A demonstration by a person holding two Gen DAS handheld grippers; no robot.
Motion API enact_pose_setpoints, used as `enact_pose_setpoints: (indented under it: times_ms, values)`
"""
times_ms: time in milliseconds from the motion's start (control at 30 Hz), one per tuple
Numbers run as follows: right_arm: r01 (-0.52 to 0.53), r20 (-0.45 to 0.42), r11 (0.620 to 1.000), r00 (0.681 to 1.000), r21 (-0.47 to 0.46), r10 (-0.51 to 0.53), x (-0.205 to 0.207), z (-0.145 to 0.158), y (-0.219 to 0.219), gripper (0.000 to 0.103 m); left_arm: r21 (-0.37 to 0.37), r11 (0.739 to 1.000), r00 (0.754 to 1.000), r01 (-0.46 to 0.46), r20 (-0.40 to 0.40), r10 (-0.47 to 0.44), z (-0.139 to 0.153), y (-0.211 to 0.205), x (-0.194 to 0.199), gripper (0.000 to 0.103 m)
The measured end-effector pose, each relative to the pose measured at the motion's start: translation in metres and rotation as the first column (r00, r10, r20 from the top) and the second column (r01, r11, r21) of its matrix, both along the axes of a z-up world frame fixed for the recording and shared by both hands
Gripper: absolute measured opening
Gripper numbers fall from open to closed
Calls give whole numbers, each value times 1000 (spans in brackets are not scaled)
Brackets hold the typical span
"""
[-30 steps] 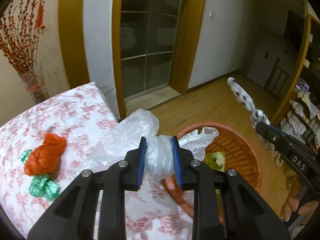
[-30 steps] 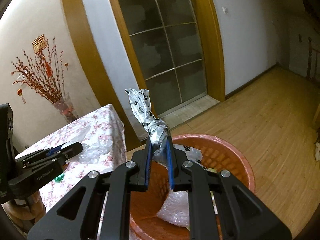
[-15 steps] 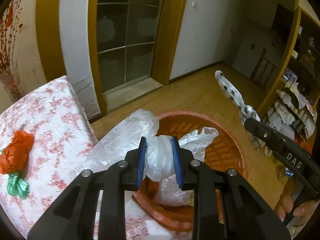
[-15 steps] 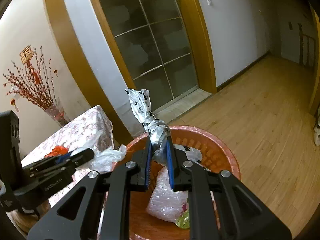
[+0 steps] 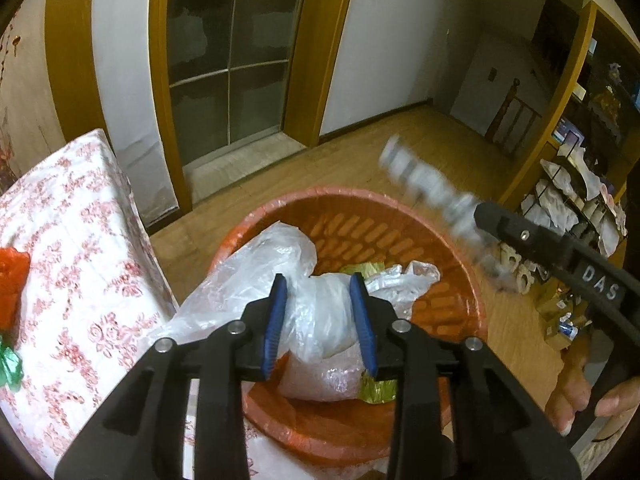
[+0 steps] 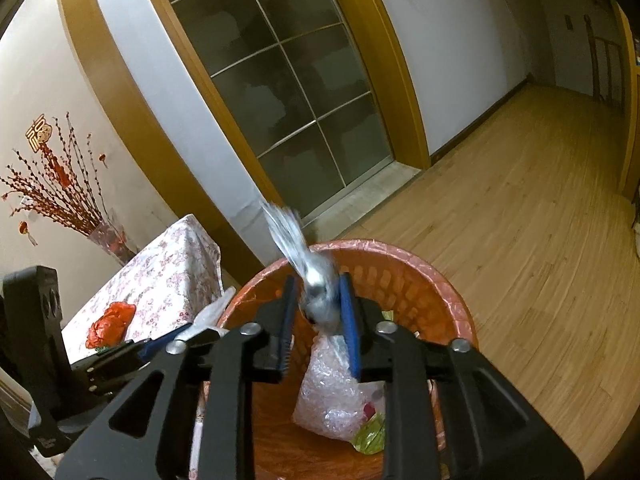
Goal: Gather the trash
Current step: 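Open both grippers to drop the clear bag and silver wrapper in, then grasp the orange bag with the left gripper while the right grasps the teal bag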
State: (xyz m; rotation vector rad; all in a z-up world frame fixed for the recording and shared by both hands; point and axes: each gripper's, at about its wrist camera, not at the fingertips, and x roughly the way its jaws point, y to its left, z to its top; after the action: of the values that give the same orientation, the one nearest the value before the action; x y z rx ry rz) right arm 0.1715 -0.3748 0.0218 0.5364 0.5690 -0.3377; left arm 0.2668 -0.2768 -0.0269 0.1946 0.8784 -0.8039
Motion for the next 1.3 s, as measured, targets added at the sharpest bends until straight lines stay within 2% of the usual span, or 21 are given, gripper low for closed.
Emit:
enact_pose_setpoints:
  times_ms: [300,500,700,833,967,1133,1233,1300]
  values:
    - [7,-8,1000,1000,6,-7,0,-2,1,35,11,1000,999,-19,-29,19,-9,14,6,39]
    - [-5,-22,1000,1000,-11,5,1,-2,6,35,29,998,999,-48,-14,49,-8,29,11,40]
    - [-39,-35,999,999,-19,38,7,-4,18,35,49,990,991,-134,17,133,-5,70,23,41]
    - [-71,-50,997,996,-29,70,15,-6,31,35,69,974,976,-217,48,214,-3,107,34,41]
    - [-103,-65,994,993,-34,101,23,-7,43,35,92,935,938,-341,102,332,6,155,53,49]
    - [-142,-87,989,987,-34,138,33,-11,58,35,89,847,844,-524,192,501,21,217,83,68]
    - [-171,-105,985,980,-35,166,42,-15,69,35,107,790,787,-604,237,569,24,246,106,72]
    - [-187,-117,982,976,-36,182,48,-17,78,35,122,771,773,-625,236,590,21,259,118,73]
